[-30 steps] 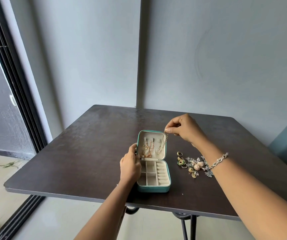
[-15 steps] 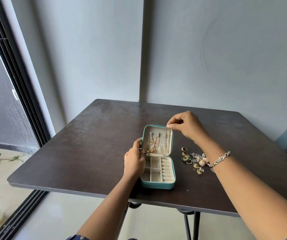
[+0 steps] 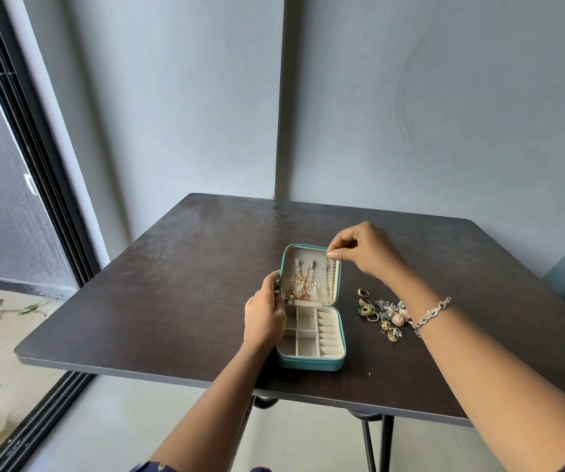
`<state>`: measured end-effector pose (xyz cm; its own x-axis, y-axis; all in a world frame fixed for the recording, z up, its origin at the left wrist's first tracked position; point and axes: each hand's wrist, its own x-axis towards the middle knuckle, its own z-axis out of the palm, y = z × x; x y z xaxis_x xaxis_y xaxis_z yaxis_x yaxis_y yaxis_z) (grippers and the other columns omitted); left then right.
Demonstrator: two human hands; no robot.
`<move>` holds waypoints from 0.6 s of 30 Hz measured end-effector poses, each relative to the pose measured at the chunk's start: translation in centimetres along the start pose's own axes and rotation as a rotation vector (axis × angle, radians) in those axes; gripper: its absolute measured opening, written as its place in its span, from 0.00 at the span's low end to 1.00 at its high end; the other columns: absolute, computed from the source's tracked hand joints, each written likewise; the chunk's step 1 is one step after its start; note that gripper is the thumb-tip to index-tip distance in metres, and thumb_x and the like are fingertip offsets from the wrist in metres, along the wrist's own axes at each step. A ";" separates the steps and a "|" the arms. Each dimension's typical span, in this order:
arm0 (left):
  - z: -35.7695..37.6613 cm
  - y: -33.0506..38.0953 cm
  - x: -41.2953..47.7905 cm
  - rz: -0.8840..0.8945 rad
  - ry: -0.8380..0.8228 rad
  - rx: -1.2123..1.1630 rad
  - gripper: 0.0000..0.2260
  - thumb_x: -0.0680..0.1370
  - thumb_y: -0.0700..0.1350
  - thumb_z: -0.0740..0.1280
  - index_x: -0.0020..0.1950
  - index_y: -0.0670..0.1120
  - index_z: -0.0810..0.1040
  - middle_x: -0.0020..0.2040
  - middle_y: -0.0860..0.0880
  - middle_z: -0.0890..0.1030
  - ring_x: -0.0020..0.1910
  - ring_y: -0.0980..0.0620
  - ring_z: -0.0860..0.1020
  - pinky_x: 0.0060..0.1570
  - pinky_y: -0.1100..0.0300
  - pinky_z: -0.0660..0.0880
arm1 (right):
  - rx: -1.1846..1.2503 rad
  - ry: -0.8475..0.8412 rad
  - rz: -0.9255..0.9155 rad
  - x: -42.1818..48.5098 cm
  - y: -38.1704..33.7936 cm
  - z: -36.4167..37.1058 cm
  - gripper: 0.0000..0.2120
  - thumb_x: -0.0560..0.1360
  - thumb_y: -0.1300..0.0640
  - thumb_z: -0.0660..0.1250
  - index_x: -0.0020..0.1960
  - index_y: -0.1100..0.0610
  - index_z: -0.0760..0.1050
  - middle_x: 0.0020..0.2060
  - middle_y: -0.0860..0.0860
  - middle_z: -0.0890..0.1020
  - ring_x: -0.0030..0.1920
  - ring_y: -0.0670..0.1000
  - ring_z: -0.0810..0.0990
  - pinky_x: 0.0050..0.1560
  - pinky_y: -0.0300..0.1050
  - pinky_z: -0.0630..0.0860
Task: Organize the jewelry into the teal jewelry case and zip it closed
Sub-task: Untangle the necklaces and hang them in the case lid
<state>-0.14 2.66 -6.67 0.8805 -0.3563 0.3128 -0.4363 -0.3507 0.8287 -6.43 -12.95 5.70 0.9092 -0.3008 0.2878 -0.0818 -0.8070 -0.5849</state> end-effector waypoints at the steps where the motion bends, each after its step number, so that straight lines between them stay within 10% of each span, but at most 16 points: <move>1: 0.0 0.0 0.0 -0.001 -0.002 0.003 0.18 0.78 0.36 0.58 0.68 0.47 0.67 0.57 0.46 0.80 0.56 0.46 0.77 0.58 0.49 0.70 | -0.004 -0.003 -0.004 -0.1 0.1 0.0 0.01 0.69 0.62 0.72 0.40 0.58 0.82 0.35 0.54 0.83 0.37 0.48 0.77 0.41 0.39 0.72; 18: 0.0 -0.1 -0.1 0.003 -0.014 0.004 0.19 0.78 0.36 0.58 0.68 0.48 0.67 0.56 0.48 0.80 0.55 0.46 0.77 0.59 0.48 0.70 | -0.085 0.051 -0.071 0.2 1.9 2.0 0.01 0.69 0.61 0.72 0.40 0.57 0.82 0.33 0.47 0.75 0.36 0.47 0.73 0.36 0.37 0.67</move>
<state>-0.16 2.77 -6.76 0.8765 -0.3692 0.3089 -0.4398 -0.3530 0.8258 -5.61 -13.55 3.14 0.8923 -0.2646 0.3657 -0.0538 -0.8667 -0.4959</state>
